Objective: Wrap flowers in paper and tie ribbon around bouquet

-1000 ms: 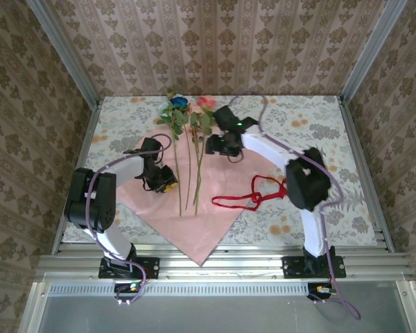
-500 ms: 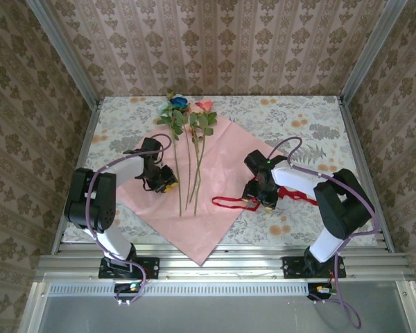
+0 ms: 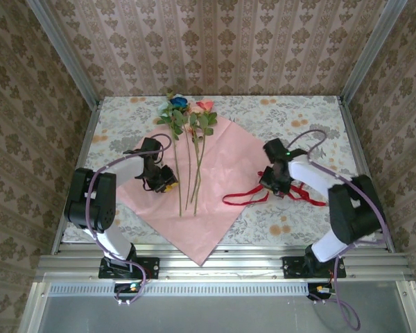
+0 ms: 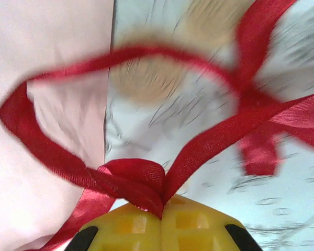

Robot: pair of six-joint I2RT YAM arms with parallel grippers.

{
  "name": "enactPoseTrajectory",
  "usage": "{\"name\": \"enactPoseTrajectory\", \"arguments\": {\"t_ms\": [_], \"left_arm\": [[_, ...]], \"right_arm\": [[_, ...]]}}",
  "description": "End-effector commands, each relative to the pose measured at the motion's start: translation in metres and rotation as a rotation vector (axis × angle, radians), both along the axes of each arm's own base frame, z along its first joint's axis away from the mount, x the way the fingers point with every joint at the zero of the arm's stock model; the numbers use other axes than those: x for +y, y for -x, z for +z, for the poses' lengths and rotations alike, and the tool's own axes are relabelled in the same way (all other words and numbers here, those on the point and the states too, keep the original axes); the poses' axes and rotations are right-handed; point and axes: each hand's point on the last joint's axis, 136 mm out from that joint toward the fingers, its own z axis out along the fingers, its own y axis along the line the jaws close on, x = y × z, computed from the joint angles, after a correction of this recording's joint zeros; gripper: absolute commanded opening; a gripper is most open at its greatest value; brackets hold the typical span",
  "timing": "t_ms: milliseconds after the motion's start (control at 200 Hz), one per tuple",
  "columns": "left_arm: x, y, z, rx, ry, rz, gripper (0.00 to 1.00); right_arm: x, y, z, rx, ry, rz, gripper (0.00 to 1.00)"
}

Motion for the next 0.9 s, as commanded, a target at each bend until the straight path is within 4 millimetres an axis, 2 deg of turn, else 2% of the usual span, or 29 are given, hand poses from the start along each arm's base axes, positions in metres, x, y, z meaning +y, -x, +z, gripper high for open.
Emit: {"name": "enactPoseTrajectory", "arguments": {"t_ms": [0, 95, 180, 290, 365, 450, 555, 580, 640, 695, 725, 795, 895], "left_arm": [[0.002, -0.001, 0.005, -0.007, 0.004, 0.011, 0.22], [0.001, -0.002, 0.005, -0.008, 0.004, 0.008, 0.22], [0.001, -0.003, 0.006, -0.008, 0.003, 0.006, 0.22], [0.001, -0.004, 0.006, -0.008, 0.003, 0.004, 0.22], [0.001, -0.004, 0.006, -0.008, 0.002, 0.003, 0.22], [0.001, -0.004, 0.007, -0.009, 0.003, 0.005, 0.22], [0.000, -0.006, 0.009, -0.014, 0.005, 0.008, 0.22], [0.000, -0.006, 0.010, -0.017, 0.006, 0.007, 0.22], [0.000, -0.007, 0.013, -0.023, 0.006, 0.009, 0.22], [0.001, -0.008, 0.016, -0.029, 0.005, 0.010, 0.22], [0.001, -0.008, 0.019, -0.034, 0.007, 0.011, 0.22], [0.002, -0.009, 0.025, -0.043, 0.010, 0.012, 0.22], [0.004, -0.011, 0.032, -0.056, 0.015, 0.017, 0.23]], "right_arm": [[-0.059, -0.019, 0.053, -0.145, 0.123, -0.087, 0.00], [-0.099, -0.039, 0.090, -0.230, 0.142, -0.163, 0.00], [-0.127, -0.058, 0.122, -0.291, 0.162, -0.200, 0.00], [-0.150, -0.081, 0.154, -0.344, 0.220, -0.224, 0.00], [-0.162, -0.089, 0.165, -0.355, 0.248, -0.255, 0.00], [-0.164, -0.094, 0.158, -0.337, 0.241, -0.278, 0.00], [-0.152, -0.092, 0.118, -0.238, 0.166, -0.276, 0.00], [-0.148, -0.089, 0.108, -0.209, 0.145, -0.275, 0.05], [-0.137, -0.079, 0.086, -0.152, 0.098, -0.276, 0.29], [-0.129, -0.069, 0.073, -0.129, 0.081, -0.265, 0.50], [-0.123, -0.064, 0.070, -0.128, 0.082, -0.247, 0.57], [-0.111, -0.052, 0.070, -0.126, 0.104, -0.192, 0.66], [-0.084, -0.035, 0.068, -0.115, 0.105, -0.098, 0.68]]}}
